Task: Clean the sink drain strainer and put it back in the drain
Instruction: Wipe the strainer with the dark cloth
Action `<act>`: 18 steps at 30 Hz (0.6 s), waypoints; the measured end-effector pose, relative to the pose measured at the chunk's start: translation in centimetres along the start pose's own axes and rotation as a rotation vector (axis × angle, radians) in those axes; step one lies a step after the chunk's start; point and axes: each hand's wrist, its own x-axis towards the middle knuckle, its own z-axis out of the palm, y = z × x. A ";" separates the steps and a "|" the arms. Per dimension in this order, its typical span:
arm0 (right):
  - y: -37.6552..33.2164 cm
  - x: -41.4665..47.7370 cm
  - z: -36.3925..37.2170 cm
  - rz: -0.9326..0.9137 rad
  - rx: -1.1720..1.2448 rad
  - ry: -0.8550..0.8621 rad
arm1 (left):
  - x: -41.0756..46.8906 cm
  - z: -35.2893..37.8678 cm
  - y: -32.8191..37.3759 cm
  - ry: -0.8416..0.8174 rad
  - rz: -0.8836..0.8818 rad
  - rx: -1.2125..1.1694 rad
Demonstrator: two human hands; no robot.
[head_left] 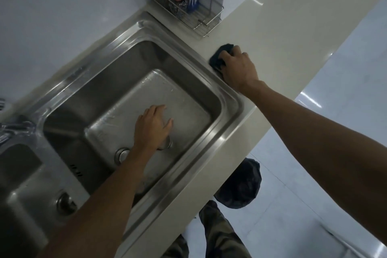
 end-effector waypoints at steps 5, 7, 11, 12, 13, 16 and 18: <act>-5.3 -2.9 1.1 -0.197 0.097 0.057 | -3.8 0.1 -4.3 -0.111 -0.092 0.049; -8.3 -4.2 2.1 -0.259 0.127 0.022 | -5.3 0.7 -5.9 -0.185 -0.130 0.096; -13.5 -6.8 4.8 -0.301 0.203 -0.082 | -6.9 2.9 -7.5 -0.265 -0.121 0.120; -14.4 -7.4 5.6 -0.307 0.222 -0.102 | -6.9 3.6 -7.6 -0.275 -0.110 0.128; -15.2 -7.9 6.4 -0.311 0.234 -0.120 | -6.8 4.2 -7.8 -0.281 -0.108 0.122; -15.7 -9.0 7.7 -0.274 0.272 -0.146 | -5.4 6.0 -7.2 -0.311 -0.090 0.064; -15.6 -9.5 8.5 -0.241 0.304 -0.141 | -4.3 7.3 -6.8 -0.361 -0.094 0.074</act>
